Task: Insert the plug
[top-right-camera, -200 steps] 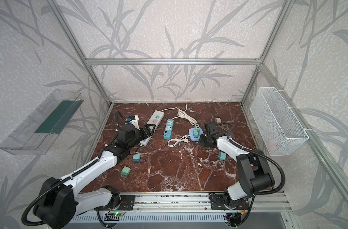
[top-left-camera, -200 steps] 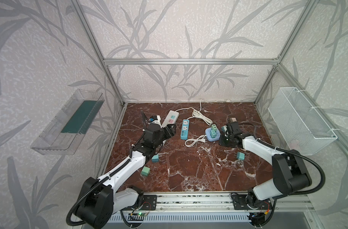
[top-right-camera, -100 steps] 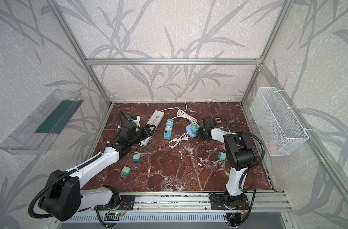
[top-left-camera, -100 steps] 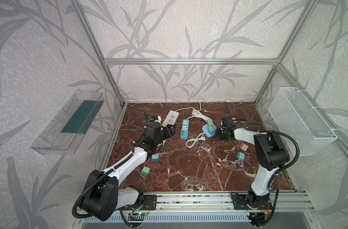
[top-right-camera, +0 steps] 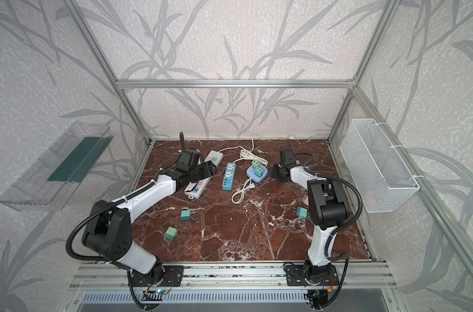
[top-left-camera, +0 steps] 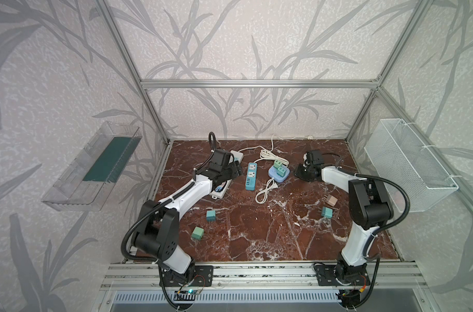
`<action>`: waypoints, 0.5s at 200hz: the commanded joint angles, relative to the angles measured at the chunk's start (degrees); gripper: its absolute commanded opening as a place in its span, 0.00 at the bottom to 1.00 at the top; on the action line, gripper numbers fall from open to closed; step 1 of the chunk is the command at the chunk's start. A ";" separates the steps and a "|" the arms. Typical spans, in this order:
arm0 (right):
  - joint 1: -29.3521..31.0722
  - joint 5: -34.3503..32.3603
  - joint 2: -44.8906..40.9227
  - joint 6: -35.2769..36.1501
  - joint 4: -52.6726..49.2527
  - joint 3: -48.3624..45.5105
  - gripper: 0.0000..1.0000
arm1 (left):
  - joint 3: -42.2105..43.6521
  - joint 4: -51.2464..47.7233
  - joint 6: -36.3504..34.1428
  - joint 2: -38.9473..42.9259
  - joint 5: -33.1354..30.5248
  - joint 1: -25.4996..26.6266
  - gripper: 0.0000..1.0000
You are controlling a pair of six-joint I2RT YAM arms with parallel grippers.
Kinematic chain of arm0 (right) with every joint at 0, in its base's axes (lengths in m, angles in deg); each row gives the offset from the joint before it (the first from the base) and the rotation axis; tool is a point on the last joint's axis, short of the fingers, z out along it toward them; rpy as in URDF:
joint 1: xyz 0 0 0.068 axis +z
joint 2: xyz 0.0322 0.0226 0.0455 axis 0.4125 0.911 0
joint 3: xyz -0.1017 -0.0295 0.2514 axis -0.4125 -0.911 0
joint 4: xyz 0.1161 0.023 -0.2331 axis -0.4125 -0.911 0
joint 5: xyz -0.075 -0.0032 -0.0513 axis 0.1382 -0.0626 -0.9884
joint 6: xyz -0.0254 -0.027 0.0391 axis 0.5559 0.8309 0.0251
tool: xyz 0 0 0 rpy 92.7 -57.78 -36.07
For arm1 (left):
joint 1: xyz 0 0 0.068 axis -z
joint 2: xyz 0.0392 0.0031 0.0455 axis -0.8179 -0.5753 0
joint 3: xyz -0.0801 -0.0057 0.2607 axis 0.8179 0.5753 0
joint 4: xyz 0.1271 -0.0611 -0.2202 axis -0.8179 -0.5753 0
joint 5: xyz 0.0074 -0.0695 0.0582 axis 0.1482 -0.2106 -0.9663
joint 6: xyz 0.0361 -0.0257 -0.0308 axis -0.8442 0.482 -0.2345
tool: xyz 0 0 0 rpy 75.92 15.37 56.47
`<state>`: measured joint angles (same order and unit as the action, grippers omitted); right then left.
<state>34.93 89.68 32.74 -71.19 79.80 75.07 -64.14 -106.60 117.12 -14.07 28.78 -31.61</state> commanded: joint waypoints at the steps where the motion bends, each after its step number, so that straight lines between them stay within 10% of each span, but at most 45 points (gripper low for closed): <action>1: 0.07 2.07 -8.32 2.81 -3.84 -4.83 0.60 | -10.66 -16.59 -7.98 -8.48 -4.33 3.63 0.85; 100: 0.00 1.08 -31.88 8.21 -14.42 -14.29 0.75 | -35.95 -29.52 -13.65 -33.74 -4.88 7.14 0.80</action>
<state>34.95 92.30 4.52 -64.66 69.24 61.80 -98.19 -130.71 104.64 -47.18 25.40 -24.16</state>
